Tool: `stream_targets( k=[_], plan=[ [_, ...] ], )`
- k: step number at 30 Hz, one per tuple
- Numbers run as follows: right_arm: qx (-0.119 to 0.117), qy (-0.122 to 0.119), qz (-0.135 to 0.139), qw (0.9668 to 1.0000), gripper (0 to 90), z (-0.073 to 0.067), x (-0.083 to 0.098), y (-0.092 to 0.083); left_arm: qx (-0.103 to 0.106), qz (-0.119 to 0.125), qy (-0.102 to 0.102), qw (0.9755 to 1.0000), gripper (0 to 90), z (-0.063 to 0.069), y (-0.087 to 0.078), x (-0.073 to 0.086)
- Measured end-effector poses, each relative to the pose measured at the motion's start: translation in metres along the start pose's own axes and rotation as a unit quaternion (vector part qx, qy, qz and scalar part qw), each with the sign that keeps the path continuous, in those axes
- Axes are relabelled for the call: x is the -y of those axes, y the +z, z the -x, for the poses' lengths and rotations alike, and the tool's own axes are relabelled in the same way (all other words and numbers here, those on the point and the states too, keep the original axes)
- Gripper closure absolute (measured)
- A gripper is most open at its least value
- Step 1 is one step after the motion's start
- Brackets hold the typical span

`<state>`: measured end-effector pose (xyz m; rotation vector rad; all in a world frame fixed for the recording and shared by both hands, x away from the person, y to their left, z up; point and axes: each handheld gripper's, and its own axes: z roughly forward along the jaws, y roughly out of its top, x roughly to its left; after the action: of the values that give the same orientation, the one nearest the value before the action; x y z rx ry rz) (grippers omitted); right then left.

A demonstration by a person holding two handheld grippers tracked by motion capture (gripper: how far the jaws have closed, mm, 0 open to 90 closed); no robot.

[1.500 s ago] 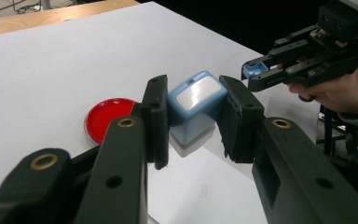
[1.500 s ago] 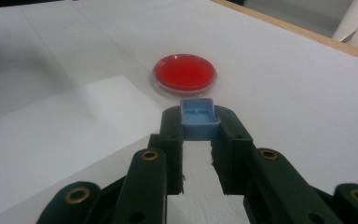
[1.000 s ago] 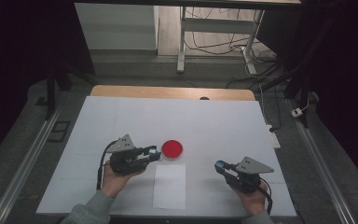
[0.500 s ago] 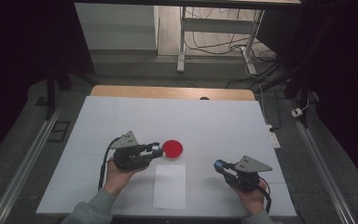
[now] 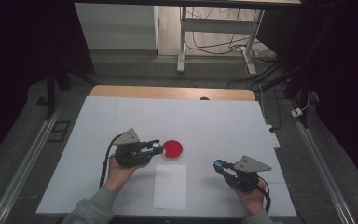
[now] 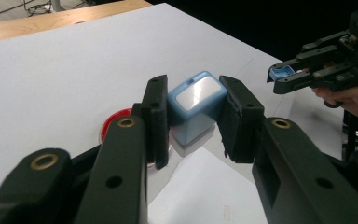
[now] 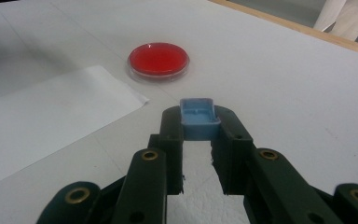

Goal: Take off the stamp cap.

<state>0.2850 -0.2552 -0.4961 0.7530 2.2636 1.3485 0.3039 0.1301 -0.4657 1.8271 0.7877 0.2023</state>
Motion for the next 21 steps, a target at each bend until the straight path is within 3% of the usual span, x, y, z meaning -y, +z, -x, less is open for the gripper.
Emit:
stream_targets(
  k=[21],
  plan=[
    [-0.002,-0.007,-0.003,1.0,73.8,0.001,0.0,0.002,0.001,-0.014,0.003,0.9999,65.3,-0.01,0.028,-0.007]
  ],
)
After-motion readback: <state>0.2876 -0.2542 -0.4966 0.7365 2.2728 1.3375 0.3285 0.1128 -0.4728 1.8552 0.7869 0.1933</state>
